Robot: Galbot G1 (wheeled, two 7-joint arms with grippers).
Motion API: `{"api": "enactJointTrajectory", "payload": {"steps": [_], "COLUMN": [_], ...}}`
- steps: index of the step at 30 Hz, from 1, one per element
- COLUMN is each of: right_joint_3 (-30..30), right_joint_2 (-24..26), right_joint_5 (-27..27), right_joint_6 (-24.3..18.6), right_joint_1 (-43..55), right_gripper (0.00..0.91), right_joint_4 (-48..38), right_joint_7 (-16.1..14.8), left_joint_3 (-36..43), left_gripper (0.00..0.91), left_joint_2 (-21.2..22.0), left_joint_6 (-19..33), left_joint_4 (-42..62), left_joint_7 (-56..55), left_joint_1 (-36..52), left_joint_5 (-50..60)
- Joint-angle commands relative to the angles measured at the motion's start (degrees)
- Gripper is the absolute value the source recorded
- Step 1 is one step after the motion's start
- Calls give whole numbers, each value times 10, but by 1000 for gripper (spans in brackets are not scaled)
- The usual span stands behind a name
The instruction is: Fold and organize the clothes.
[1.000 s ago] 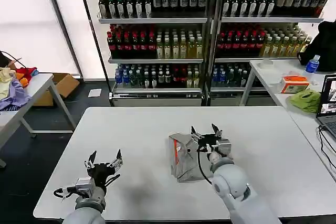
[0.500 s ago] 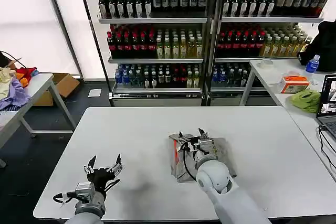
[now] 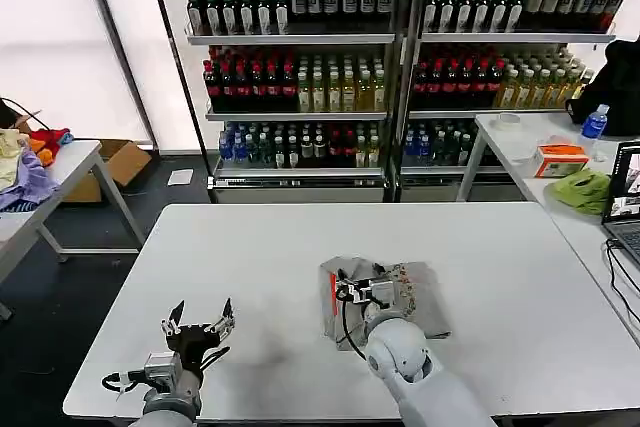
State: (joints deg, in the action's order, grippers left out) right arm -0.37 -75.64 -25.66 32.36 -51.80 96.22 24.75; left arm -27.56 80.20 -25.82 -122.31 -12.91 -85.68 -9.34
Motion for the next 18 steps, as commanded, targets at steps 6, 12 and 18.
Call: {"api": "enactJointTrajectory", "payload": {"steps": [6, 12, 18], "right_joint_3": [21, 28, 40], "right_joint_2": [16, 53, 55], "right_joint_5": [6, 12, 13], "right_joint_6": [3, 7, 7], "right_joint_1": [-6, -46, -84], "right_gripper": [907, 907, 907], "right_joint_4": [86, 157, 136], "right_joint_7": [2, 10, 23], "left_joint_3": [3, 9, 12], "left_gripper": [907, 907, 907], "left_joint_2": [-1, 3, 5], "left_joint_6": [1, 0, 1], "left_joint_4": [4, 7, 6], "left_joint_7": [4, 5, 5], "left_joint_1": [0, 4, 0], "left_joint_5": [1, 6, 6]}}
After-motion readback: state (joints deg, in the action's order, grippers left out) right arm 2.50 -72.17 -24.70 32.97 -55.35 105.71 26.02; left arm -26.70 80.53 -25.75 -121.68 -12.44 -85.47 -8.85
